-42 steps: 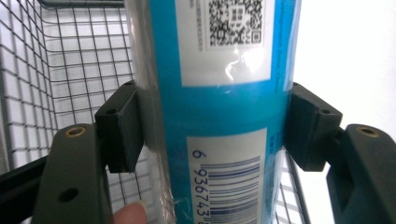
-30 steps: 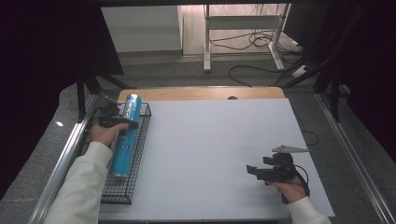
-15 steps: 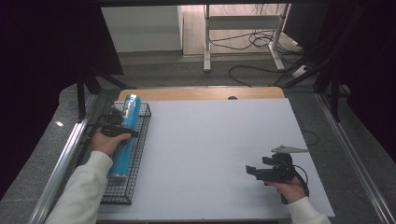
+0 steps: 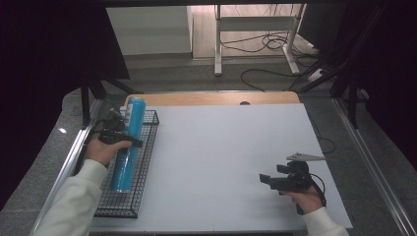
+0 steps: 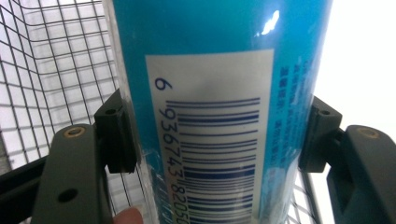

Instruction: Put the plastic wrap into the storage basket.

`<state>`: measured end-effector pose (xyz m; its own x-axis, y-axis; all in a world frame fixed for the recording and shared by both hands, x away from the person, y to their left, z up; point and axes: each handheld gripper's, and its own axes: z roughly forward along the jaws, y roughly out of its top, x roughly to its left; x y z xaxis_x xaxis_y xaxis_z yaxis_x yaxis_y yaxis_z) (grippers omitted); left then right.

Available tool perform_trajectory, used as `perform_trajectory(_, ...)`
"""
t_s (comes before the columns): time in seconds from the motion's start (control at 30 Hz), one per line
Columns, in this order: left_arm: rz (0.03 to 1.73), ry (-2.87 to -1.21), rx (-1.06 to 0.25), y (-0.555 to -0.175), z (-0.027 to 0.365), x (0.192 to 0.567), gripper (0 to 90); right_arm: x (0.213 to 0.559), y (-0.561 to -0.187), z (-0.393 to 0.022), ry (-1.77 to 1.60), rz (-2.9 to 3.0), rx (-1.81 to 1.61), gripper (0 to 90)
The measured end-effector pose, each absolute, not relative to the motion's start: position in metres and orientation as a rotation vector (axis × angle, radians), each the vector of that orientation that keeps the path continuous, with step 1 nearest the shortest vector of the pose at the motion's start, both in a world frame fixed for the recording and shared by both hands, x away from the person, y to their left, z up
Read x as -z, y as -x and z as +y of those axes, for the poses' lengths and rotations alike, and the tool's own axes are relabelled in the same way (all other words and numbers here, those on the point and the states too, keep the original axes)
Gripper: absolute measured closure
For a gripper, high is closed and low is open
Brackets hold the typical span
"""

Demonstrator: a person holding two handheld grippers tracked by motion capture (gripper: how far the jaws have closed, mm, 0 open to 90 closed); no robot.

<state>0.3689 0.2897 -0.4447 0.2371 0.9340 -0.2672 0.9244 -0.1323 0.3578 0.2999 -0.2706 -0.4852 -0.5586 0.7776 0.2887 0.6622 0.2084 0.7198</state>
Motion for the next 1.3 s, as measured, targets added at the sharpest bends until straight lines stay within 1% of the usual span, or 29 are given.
perform_trajectory(0.1,1.681,-2.081,-0.014,-0.363,0.292,0.442,31.3,0.484,-0.3,-0.27,-1.401,2.328,-1.282,10.6)
perform_trajectory(0.17,1.687,-2.104,-0.017,-0.362,0.292,0.449,31.3,0.484,-0.3,-0.27,-1.399,2.329,-1.279,10.6)
perform_trajectory(0.23,1.714,-2.106,0.005,-0.363,0.291,0.463,31.3,0.484,-0.3,-0.269,-1.397,2.331,-1.278,10.6)
perform_trajectory(0.3,1.746,-2.059,0.027,-0.367,0.294,0.475,31.2,0.484,-0.3,-0.269,-1.397,2.333,-1.277,10.6)
perform_trajectory(0.4,1.817,-2.035,0.053,-0.372,0.293,0.495,31.0,0.485,-0.301,-0.269,-1.398,2.334,-1.271,10.6)
perform_trajectory(0.43,1.823,-2.073,0.054,-0.373,0.294,0.501,31.1,0.485,-0.301,-0.27,-1.4,2.333,-1.269,10.6)
perform_trajectory(0.5,1.86,-2.088,0.033,-0.375,0.293,0.514,31.2,0.486,-0.302,-0.27,-1.401,2.336,-1.262,10.6)
perform_trajectory(0.53,1.865,-2.025,0.029,-0.375,0.296,0.514,30.8,0.487,-0.302,-0.271,-1.404,2.335,-1.259,10.6)
perform_trajectory(0.6,1.864,-1.988,0.046,-0.375,0.298,0.513,31.1,0.488,-0.302,-0.271,-1.408,2.335,-1.252,10.6)
perform_trajectory(0.63,1.859,-1.968,0.052,-0.375,0.299,0.512,30.7,0.488,-0.302,-0.27,-1.405,2.335,-1.252,10.6)
perform_trajectory(0.7,1.84,-1.933,0.056,-0.374,0.299,0.504,26.0,0.487,-0.301,-0.27,-1.4,2.336,-1.255,10.6)
perform_trajectory(0.73,1.829,-1.944,0.034,-0.373,0.297,0.5,23.4,0.487,-0.301,-0.27,-1.396,2.337,-1.255,10.6)
perform_trajectory(0.8,1.818,-1.992,-0.059,-0.37,0.291,0.491,20.2,0.487,-0.301,-0.269,-1.398,2.339,-1.252,10.6)
perform_trajectory(0.87,1.793,-2.012,-0.093,-0.367,0.289,0.483,18.4,0.487,-0.301,-0.269,-1.396,2.34,-1.253,10.6)
perform_trajectory(0.97,1.736,-2.019,-0.124,-0.36,0.287,0.474,17.7,0.487,-0.3,-0.269,-1.394,2.34,-1.256,10.6)
perform_trajectory(1.17,1.631,-1.972,-0.248,-0.335,0.287,0.447,17.8,0.486,-0.3,-0.271,-1.386,2.338,-1.272,10.6)
perform_trajectory(1.3,1.457,-1.945,-0.265,-0.307,0.284,0.423,18.0,0.486,-0.299,-0.271,-1.357,2.352,-1.281,10.6)
